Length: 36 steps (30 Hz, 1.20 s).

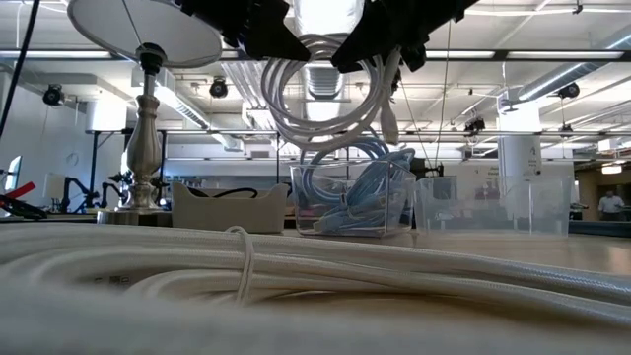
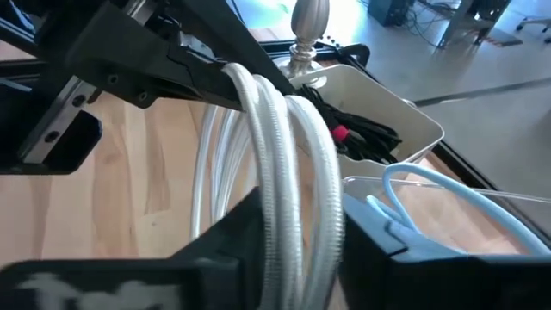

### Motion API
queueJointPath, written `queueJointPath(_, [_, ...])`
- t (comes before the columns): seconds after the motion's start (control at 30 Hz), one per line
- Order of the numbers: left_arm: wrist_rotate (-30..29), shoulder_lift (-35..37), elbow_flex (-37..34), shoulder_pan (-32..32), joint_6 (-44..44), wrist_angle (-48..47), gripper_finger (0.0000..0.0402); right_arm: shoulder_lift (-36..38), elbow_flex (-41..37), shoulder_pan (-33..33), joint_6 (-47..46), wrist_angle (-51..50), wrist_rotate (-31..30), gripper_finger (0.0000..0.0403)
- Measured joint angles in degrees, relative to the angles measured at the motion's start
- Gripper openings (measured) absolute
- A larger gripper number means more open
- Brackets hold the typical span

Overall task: Pick & Place USB Port
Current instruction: Put the left white USB cable into the right transparent bin

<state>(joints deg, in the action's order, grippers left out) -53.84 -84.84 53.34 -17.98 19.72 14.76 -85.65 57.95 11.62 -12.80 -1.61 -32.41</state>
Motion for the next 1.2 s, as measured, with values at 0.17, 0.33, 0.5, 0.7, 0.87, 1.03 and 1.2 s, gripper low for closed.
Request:
queueJointPath(0.17, [0.33, 0.00, 0.00, 0.59, -2.80, -0.43, 0.0037, 0.00, 0.00, -0.09, 1.21, -0.23, -0.19, 0.0047])
queueJointPath(0.33, [0.87, 0.00, -0.02, 0.68, -3.18, -0.79, 0.0037, 0.00, 0.00, -0.07, 1.23, -1.26, -0.19, 0.0033])
queueJointPath(0.5, [1.40, 0.00, -0.03, 0.72, -2.57, -1.08, 0.0037, 0.00, 0.00, -0.07, 1.23, -1.47, -0.17, 0.0036])
queueJointPath(0.7, [2.86, -0.59, -0.07, 0.79, -2.81, -1.52, 0.0050, -0.02, 0.00, 0.00, 1.29, -2.26, -0.15, 0.0036])
queueJointPath(0.87, [3.67, -0.83, -0.11, 0.92, -3.32, -3.12, 0.0101, -0.02, 0.18, -0.02, 1.40, -4.93, -0.83, 0.0036])
queueJointPath(1.03, [3.66, -0.83, -0.11, 1.00, -4.12, -3.26, 0.0155, 0.55, 0.74, -0.09, 1.26, -8.73, -1.02, 0.0036])
queueJointPath(1.2, [3.63, -0.83, -0.13, 1.16, -4.67, -3.32, 0.0184, 3.51, 0.81, 0.13, 1.10, -9.23, -1.00, 0.0037])
